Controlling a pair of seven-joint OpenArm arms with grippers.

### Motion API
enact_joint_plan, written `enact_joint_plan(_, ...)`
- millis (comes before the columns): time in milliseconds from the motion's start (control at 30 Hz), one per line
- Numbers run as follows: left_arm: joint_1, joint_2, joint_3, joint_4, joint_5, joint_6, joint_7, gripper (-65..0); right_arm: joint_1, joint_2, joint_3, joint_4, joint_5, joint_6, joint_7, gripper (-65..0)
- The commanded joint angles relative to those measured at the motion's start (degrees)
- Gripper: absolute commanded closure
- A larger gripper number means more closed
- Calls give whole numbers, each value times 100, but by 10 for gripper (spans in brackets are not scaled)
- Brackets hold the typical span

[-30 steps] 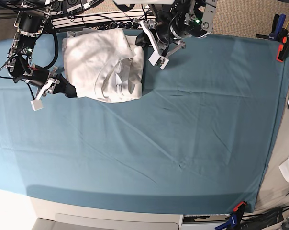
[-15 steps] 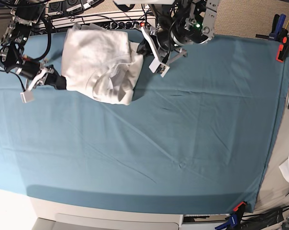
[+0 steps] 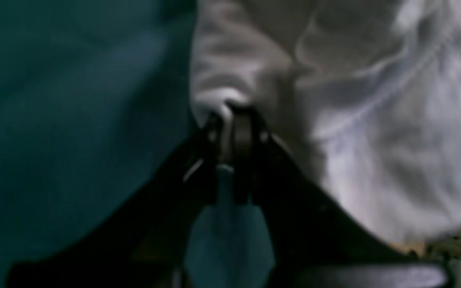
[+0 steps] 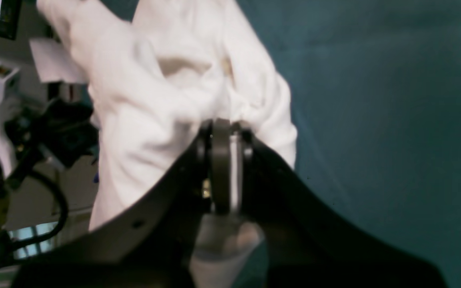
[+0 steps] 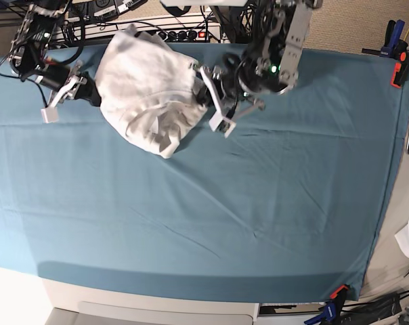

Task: Fold the T-shirt properly
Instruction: 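Grasp the bundle sides with both grippers and straighten it, then release the bundle and pull the left gripper back from its side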

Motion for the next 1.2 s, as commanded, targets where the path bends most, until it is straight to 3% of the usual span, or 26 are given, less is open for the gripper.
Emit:
enact_joint_plan(0, -201, 46, 13, -17, -59, -20, -146, 0, -52, -9, 11, 81, 66, 12, -102, 0)
enact_joint_plan(333, -1128, 48, 24, -479, -63, -20, -118, 0, -490, -262, 11, 166, 649, 12, -102, 0)
enact_joint_plan(467, -1353, 63, 24, -483, -70, -20, -136, 0, -636, -345, 11, 557, 654, 12, -102, 0)
enact_joint_plan(900, -2175, 66, 719, -1084, -103, -20, -238, 0, -863, -1115, 7, 1499, 654, 12, -102, 0)
enact_joint_plan(1167, -2570, 59, 732, -1510, 61, -20, -234, 0, -1021, -1213, 7, 1499, 654, 12, -102, 0)
